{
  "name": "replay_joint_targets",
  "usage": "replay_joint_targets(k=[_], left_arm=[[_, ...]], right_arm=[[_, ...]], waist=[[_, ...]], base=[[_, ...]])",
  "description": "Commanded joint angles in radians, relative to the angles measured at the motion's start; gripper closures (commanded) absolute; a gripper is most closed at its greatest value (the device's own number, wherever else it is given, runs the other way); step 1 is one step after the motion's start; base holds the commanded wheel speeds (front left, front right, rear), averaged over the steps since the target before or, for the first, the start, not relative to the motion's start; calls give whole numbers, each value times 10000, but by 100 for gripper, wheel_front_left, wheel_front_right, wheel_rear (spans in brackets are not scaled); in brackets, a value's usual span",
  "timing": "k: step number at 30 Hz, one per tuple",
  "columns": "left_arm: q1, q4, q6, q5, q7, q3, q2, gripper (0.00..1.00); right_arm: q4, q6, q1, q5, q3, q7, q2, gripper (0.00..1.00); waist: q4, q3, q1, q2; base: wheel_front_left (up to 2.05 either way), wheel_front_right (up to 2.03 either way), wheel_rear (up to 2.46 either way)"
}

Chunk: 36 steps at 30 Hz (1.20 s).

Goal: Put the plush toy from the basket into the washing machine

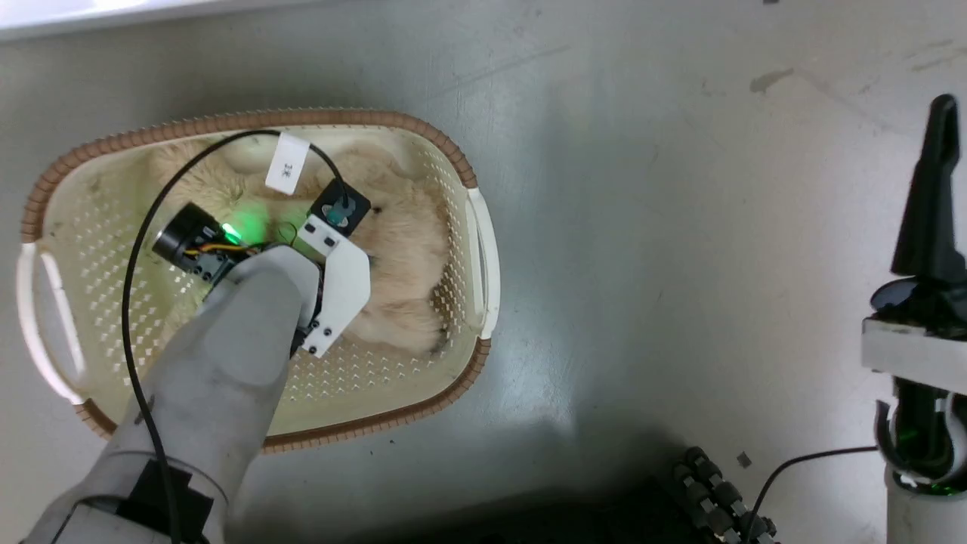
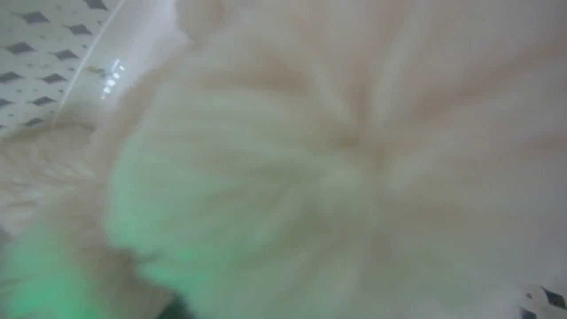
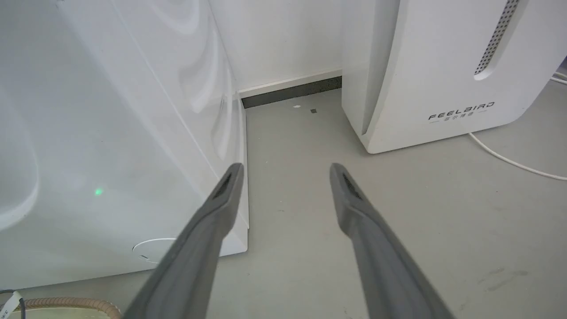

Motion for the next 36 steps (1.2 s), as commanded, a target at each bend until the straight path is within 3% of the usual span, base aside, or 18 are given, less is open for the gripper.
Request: replay_joint_targets(k=[1,12,28,36], left_arm=[[-67,602,17,-8,250,-148,312,100],[-616,1428,45,-378,-596,-488,229,100],[854,1429,-204,-1260,-2582,-346,-860,100],[1688,1405,-121,-1686,-4175,-334,-1299,100]], right_arm=[[-131,6,-274,148,-95,-105,-6,0],[-311,6,-635,571,-499,-272,-6,0],[593,6,489,-47,-729,-272,-6,0],[929,6,1317,-361,-612,-272,-6,0]], waist=[[-47,141,0,0],[-8,-14,0,0],[960,-3475,0,0],[1498,-5273,0,0]], base=[[0,0,0],[0,0,0],[0,0,0],[0,0,0]])
